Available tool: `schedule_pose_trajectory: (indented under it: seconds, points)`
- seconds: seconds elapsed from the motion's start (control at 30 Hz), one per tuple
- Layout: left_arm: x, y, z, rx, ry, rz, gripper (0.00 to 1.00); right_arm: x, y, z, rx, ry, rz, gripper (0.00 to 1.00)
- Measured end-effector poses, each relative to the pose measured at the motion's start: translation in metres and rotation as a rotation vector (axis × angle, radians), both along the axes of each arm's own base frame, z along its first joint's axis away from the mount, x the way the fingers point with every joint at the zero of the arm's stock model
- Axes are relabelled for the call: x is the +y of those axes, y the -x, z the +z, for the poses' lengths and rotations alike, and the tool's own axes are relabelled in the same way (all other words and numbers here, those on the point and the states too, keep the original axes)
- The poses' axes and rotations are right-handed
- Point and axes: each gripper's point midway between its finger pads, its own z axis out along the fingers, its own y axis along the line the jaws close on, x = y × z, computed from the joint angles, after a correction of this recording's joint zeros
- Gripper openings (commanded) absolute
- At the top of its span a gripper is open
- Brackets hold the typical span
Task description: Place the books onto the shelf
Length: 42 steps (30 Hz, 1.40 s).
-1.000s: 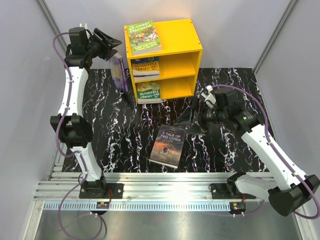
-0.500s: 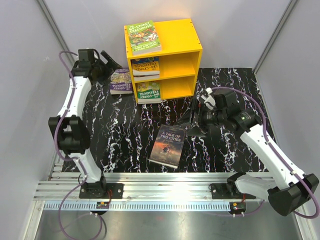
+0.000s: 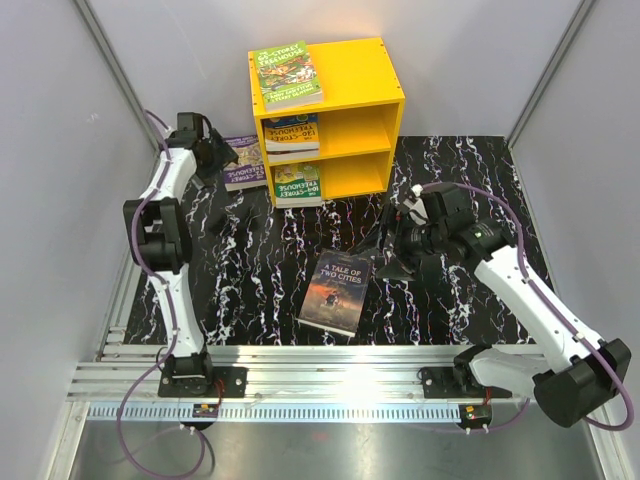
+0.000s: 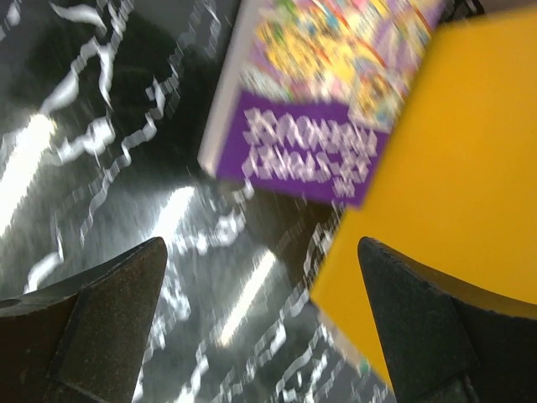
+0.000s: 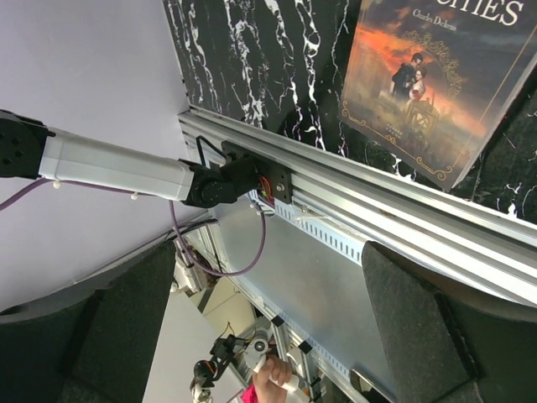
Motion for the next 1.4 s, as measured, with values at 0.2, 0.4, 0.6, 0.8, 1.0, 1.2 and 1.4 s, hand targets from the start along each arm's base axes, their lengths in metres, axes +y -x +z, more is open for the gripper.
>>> schedule_pose_trajectory:
  seconds: [0.2,0.4,0.6,0.8,1.0,1.2,1.4]
  points:
    - [0.022,-0.025,-0.040,0.010,0.059,0.033,0.99,0.000,-0.008,-0.013,0.049,0.033,-0.039,1.00]
    - [0.009,-0.057,-0.066,-0.027,0.171,-0.001,0.99,0.002,-0.017,-0.028,0.102,0.060,-0.068,1.00]
    - [-0.007,-0.076,-0.051,-0.118,0.261,-0.026,0.99,0.006,-0.025,-0.040,0.139,0.074,-0.081,1.00]
    - [-0.004,-0.084,-0.044,-0.157,0.330,-0.002,0.99,0.009,-0.031,-0.048,0.151,0.079,-0.084,1.00]
    - [-0.008,-0.091,-0.037,-0.200,0.402,0.001,0.96,0.011,-0.035,-0.054,0.169,0.088,-0.084,1.00]
    - [-0.027,-0.100,-0.019,-0.268,0.492,-0.046,0.83,0.012,-0.041,-0.057,0.169,0.087,-0.090,1.00]
    - [-0.036,-0.101,-0.018,-0.273,0.526,-0.067,0.42,0.012,-0.044,-0.059,0.173,0.088,-0.092,1.00]
